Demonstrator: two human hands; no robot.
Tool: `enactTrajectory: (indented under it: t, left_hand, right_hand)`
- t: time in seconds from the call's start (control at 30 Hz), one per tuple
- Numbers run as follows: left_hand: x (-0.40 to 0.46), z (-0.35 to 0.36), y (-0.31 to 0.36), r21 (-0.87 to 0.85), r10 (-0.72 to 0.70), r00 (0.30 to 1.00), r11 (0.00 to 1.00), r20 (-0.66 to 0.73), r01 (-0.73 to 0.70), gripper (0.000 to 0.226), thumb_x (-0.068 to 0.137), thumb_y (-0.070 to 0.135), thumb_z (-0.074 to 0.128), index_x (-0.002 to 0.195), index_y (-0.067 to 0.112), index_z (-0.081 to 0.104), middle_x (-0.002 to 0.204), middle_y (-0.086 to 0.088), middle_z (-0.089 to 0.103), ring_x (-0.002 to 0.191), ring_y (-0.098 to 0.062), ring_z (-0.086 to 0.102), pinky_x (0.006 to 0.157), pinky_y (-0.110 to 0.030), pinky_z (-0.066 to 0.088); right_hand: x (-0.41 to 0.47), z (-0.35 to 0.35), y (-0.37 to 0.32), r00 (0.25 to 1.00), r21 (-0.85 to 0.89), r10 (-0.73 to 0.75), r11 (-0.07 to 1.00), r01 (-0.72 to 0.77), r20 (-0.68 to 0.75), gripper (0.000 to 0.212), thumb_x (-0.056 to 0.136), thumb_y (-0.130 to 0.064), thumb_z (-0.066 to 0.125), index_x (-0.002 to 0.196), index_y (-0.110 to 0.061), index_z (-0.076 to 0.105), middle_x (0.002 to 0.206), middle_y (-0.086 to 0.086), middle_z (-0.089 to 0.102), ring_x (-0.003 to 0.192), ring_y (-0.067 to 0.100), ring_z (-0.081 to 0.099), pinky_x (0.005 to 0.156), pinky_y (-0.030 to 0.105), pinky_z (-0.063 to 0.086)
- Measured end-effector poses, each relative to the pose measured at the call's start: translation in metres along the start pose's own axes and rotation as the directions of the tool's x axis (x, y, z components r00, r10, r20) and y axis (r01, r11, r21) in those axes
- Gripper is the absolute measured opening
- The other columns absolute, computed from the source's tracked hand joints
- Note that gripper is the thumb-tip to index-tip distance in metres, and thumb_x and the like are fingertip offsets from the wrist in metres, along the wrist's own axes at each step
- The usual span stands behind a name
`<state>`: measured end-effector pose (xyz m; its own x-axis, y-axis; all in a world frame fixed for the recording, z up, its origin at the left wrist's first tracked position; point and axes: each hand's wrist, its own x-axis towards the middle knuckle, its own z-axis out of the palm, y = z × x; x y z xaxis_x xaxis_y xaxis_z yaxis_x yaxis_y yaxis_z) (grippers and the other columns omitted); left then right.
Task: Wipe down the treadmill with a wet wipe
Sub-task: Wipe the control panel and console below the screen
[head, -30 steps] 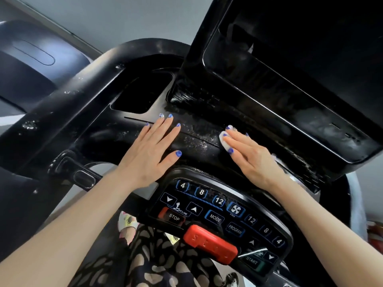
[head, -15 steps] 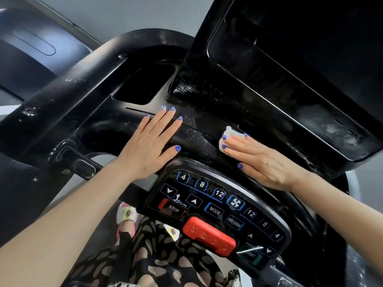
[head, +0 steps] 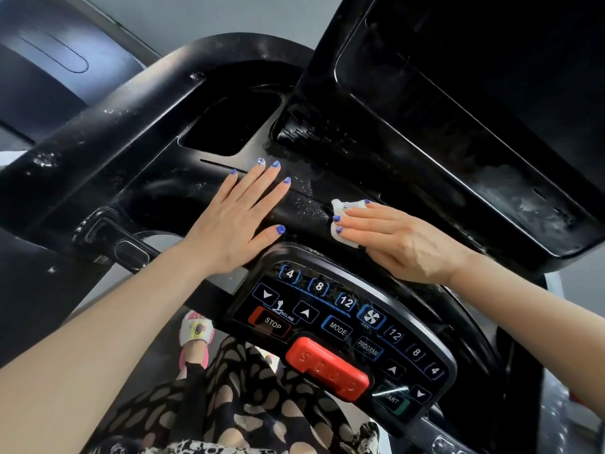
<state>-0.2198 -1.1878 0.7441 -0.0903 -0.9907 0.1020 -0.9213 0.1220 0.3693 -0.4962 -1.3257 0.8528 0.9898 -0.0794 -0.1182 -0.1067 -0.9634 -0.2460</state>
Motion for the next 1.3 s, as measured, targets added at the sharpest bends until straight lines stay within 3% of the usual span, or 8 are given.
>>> enactTrajectory:
  t: [0.23,0.33,0.47,0.73,0.9,1.0,1.1,1.3]
  left_hand:
    - [0.000,0.000,-0.001,-0.011,0.008,1.000,1.000,-0.001,-0.008,0.071,0.101,0.055,0.021,0.162,0.022,0.005,0.170,-0.004,-0.003,0.157,-0.020,-0.007,0.125,-0.046,0.000]
    - [-0.001,0.000,-0.003,0.000,0.015,1.000,1.000,0.005,-0.015,0.072,0.101,0.055,0.020,0.162,0.023,0.002,0.170,-0.003,-0.005,0.156,-0.020,-0.009,0.125,-0.047,0.000]
    - [-0.004,0.004,-0.004,0.013,0.006,1.000,1.000,0.000,-0.006,0.072,0.101,0.055,0.020,0.162,0.021,0.002,0.170,-0.003,-0.006,0.156,-0.020,-0.009,0.125,-0.049,0.001]
    - [-0.009,0.006,-0.010,-0.004,-0.009,1.000,1.000,0.015,0.009,0.071,0.101,0.054,0.013,0.160,0.018,-0.006,0.169,0.000,-0.013,0.155,-0.015,-0.015,0.125,-0.046,-0.002]
    - [-0.010,0.006,-0.009,-0.015,-0.020,1.000,1.000,0.008,0.020,0.070,0.101,0.051,0.011,0.160,0.016,-0.004,0.169,-0.001,-0.011,0.155,-0.016,-0.014,0.125,-0.045,-0.001]
    - [-0.012,0.005,-0.012,-0.016,-0.006,1.000,1.000,0.009,0.006,0.070,0.102,0.051,0.011,0.160,0.016,-0.003,0.169,-0.001,-0.011,0.155,-0.016,-0.015,0.125,-0.044,-0.002]
    - [-0.013,0.006,-0.016,-0.012,0.000,1.000,1.000,0.014,0.000,0.070,0.102,0.051,0.011,0.160,0.016,-0.003,0.169,-0.002,-0.011,0.155,-0.016,-0.015,0.125,-0.044,-0.002]
    - [-0.015,0.008,-0.018,-0.028,-0.008,1.000,1.000,-0.004,0.007,0.068,0.102,0.050,0.012,0.160,0.016,-0.003,0.169,-0.002,-0.009,0.155,-0.015,-0.013,0.125,-0.043,-0.001]
  right_hand:
    - [0.004,0.009,-0.005,0.989,0.005,-0.007,1.000,0.008,-0.151,0.024,0.102,-0.004,0.054,0.116,0.006,0.071,0.133,0.020,0.063,0.131,0.033,0.056,0.111,0.045,0.044]
    - [-0.008,0.003,-0.001,0.991,-0.005,-0.027,1.000,0.027,-0.132,0.027,0.104,-0.011,0.052,0.112,0.002,0.074,0.130,0.013,0.067,0.126,0.027,0.059,0.109,0.037,0.046]
    - [0.002,0.001,0.002,0.998,-0.002,-0.019,1.000,0.019,-0.054,0.039,0.109,-0.018,0.040,0.118,0.001,0.072,0.136,0.012,0.064,0.133,0.028,0.055,0.111,0.046,0.043]
    - [0.038,-0.001,-0.005,0.997,0.077,-0.068,0.995,0.071,-0.048,0.031,0.103,-0.009,0.047,0.114,0.004,0.072,0.132,0.015,0.065,0.136,0.024,0.048,0.122,0.038,0.029]
    - [0.054,-0.002,-0.009,0.992,0.050,-0.119,0.992,0.117,0.035,0.033,0.103,-0.005,0.041,0.112,0.005,0.071,0.133,0.014,0.065,0.136,0.028,0.051,0.117,0.041,0.037]
    - [0.072,-0.005,-0.001,0.997,0.065,-0.003,0.998,-0.002,0.077,0.027,0.099,0.015,0.040,0.095,0.005,0.064,0.116,0.012,0.065,0.119,0.025,0.058,0.115,0.037,0.034]
    - [0.078,-0.001,0.002,0.972,0.173,0.229,0.960,-0.218,-0.043,0.032,0.095,0.016,0.051,0.121,0.005,0.067,0.139,0.016,0.060,0.134,0.032,0.052,0.122,0.031,0.026]
    - [0.076,0.000,-0.011,0.959,0.201,0.266,0.938,-0.281,0.099,0.048,0.103,-0.022,0.041,0.149,-0.012,0.046,0.160,0.001,0.034,0.152,0.010,0.022,0.126,0.031,0.013]
